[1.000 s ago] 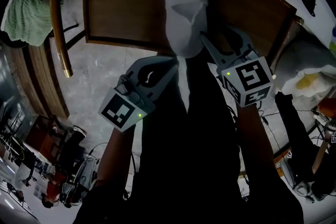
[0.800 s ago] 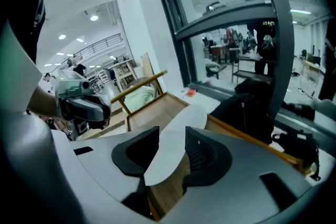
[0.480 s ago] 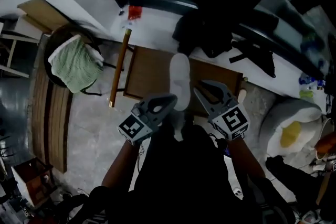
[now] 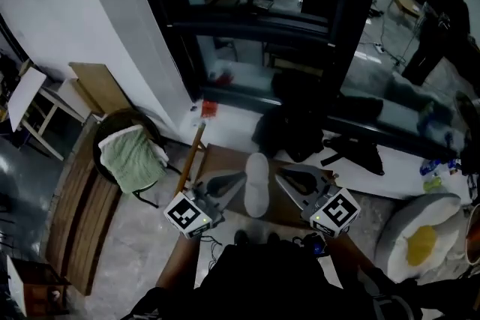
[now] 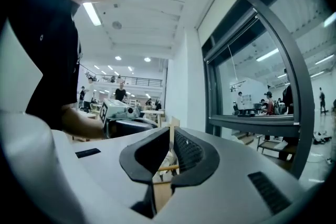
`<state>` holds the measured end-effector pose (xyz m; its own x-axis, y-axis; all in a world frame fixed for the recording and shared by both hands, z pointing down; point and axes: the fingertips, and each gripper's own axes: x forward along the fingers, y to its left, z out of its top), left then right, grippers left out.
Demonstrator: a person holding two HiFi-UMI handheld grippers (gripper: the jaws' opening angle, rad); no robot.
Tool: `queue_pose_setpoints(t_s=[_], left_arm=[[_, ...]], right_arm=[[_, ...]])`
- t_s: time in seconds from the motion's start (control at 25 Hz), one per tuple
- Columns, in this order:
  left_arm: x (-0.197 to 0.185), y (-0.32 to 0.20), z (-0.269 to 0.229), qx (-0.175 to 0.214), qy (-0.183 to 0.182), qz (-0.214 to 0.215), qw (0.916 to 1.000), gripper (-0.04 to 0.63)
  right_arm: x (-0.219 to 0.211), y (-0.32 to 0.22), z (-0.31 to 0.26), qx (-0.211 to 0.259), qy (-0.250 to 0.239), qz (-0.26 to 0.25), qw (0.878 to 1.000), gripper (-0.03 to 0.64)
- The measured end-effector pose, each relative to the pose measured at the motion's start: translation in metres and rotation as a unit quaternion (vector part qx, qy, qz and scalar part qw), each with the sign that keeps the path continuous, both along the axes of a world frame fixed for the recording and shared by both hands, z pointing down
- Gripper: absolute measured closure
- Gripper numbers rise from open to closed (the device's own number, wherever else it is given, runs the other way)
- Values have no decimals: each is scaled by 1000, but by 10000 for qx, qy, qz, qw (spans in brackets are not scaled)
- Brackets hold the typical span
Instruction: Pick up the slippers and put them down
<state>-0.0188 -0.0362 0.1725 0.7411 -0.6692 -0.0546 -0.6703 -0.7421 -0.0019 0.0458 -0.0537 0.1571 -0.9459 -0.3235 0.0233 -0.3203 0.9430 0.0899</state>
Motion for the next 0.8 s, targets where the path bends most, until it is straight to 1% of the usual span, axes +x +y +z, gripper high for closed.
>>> queue_pose_setpoints(t_s=[0.12, 0.2, 0.32, 0.44, 0.52, 0.68, 0.72, 0.8], left_arm=[[-1, 0, -7, -42, -32, -104, 9999, 580], [5, 9, -10, 12, -72, -119, 9999, 580], [13, 28, -5, -22, -35, -157, 9999, 580], [16, 39, 4, -99, 1, -135, 9999, 580], [19, 47, 3, -45, -40, -18, 10000, 580], [41, 75, -3, 259, -414, 397, 9980, 580], [44, 86, -4, 311, -446, 490, 9973, 580], [44, 110, -3, 338, -371, 623, 9968, 580]], right_arm=[[9, 3, -5, -121, -174, -27, 9998, 577], [13, 8, -3, -188, -241, -103, 9995, 577], [17, 23, 10, -359, -251, -285, 9986, 577], [17, 32, 21, -529, -139, -374, 9978, 578], [15, 41, 19, -523, -127, -339, 9980, 578], [29, 65, 8, -517, -230, 67, 9984, 578], [30, 74, 9, -559, -226, 145, 9981, 578], [27, 98, 11, -610, -160, 236, 9977, 578]])
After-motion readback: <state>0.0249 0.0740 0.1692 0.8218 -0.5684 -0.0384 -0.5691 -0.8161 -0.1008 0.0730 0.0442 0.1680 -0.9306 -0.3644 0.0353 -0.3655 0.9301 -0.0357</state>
